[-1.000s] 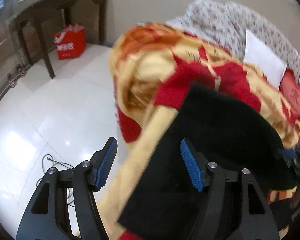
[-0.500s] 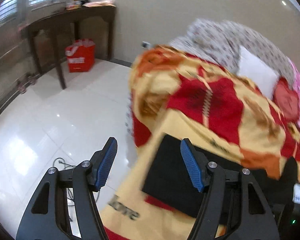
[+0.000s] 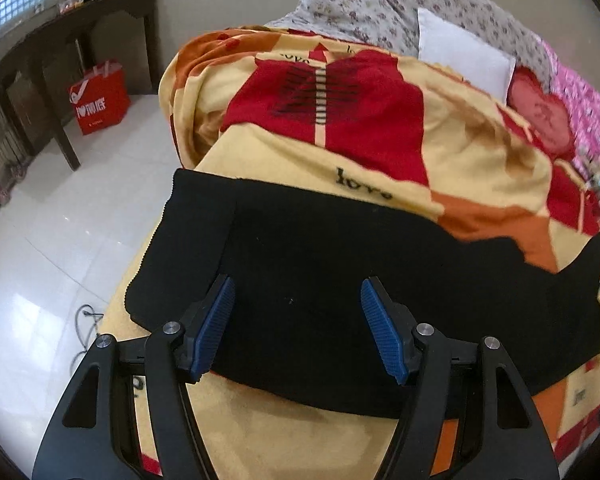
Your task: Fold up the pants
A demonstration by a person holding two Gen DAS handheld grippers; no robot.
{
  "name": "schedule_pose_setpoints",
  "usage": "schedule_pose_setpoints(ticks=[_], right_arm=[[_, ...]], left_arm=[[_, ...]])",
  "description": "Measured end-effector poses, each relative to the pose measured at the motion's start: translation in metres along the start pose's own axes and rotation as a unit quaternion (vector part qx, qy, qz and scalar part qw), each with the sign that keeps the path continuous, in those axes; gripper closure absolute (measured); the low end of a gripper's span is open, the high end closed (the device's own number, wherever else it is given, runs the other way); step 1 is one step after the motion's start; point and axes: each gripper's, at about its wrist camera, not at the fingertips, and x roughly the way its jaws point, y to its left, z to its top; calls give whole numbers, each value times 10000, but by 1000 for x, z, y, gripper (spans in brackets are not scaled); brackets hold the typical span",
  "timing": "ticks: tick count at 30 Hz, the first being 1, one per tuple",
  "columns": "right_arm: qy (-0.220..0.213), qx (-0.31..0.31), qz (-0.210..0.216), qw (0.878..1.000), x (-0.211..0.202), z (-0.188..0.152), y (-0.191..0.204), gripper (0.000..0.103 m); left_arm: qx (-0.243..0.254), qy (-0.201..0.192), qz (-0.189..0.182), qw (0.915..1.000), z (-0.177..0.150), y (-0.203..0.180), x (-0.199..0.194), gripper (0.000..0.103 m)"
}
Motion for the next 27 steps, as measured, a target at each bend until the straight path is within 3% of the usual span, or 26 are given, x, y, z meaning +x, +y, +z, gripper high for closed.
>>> schedule_pose_setpoints(ticks=[3, 5, 10, 11, 13, 14, 17, 22, 27], right_arm=[[35, 263, 281, 9993, 11, 11, -25, 45], [206, 310, 777, 9963, 26, 16, -32, 39], [598, 443, 1706, 9825, 63, 19, -28, 39], [595, 506, 1815, 9803, 65, 18, -28, 44], [549, 547, 1910, 9785, 65, 17, -28, 78], [485, 503, 1946, 9784, 57, 15, -25, 94], [171, 240, 1971, 9799, 24, 15, -13, 100], [-293, -41, 1870, 9819, -48, 9, -6, 100], [-269, 136, 1159, 9928, -76, -12, -27, 100]], left_arm=[[-33, 86, 6, 10000, -1, 1, 5, 37], [-114, 108, -25, 9999, 0, 3, 5, 37], [-144, 170, 9, 9998, 0, 3, 6, 37], [-154, 180, 14, 9997, 0, 4, 6, 37], [-171, 194, 16, 9997, -1, 4, 6, 37], [-172, 195, 15, 9997, 0, 5, 6, 37], [-189, 203, -1, 9996, 0, 5, 6, 37], [-264, 198, -155, 9993, 2, 8, -3, 37], [-296, 92, -350, 9989, -3, 11, -21, 37]])
